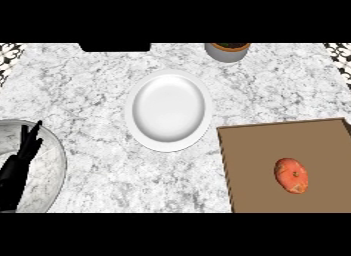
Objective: Pick the squash from the tray and place it in the plate
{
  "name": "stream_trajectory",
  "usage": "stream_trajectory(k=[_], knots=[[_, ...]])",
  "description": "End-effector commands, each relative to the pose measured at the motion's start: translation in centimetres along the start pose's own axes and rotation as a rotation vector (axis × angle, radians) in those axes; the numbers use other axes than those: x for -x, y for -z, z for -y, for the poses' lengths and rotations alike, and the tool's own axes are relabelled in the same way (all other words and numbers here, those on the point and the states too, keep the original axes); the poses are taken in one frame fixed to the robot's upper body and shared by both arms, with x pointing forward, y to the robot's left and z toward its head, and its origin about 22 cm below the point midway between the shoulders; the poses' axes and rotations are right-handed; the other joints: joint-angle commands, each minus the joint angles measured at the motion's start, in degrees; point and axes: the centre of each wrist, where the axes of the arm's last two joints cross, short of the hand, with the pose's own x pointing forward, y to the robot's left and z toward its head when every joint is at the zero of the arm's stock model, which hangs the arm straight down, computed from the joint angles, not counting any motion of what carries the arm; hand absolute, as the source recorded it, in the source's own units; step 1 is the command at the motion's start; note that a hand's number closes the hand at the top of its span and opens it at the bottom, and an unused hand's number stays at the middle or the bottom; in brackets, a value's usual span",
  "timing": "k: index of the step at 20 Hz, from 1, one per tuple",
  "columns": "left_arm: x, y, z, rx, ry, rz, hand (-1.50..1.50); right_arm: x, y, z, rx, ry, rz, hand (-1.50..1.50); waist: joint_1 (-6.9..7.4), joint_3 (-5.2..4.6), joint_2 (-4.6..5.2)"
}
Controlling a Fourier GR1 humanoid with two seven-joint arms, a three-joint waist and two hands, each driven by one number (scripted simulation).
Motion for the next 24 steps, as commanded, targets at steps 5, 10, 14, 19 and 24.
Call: stream_trajectory(k=[5, 10, 14, 19, 24], knots=[[0.2, -0.9, 0.3, 0.003, 0.002, 0.012, 0.0, -2.8, 1.1, 1.0, -0.158, -0.293, -0.233, -1.5, 0.9, -0.01, 0.14], [-1.9, 0.9, -0.3, 0.007, 0.003, 0.015, 0.0, -2.2, 3.8, 1.2, -0.273, -0.365, -0.335, -1.5, 0.96, 0.06, 0.18], [-0.6, 0.6, 0.6, 0.022, 0.0, 0.006, 0.0, -1.1, 5.3, 1.0, -0.335, -0.397, -0.406, -1.5, 0.74, 0.06, 0.15], [-0.1, 0.9, 1.1, 0.01, 0.002, 0.015, 0.0, 0.5, 7.6, 1.7, -0.446, -0.527, -0.47, -1.5, 0.97, 0.07, 0.26], [-1.6, 1.4, 0.7, 0.025, -0.012, 0.0, 0.0, 2.5, 8.4, 1.2, -0.529, -0.568, -0.501, -1.5, 0.68, 0.08, 0.17]])
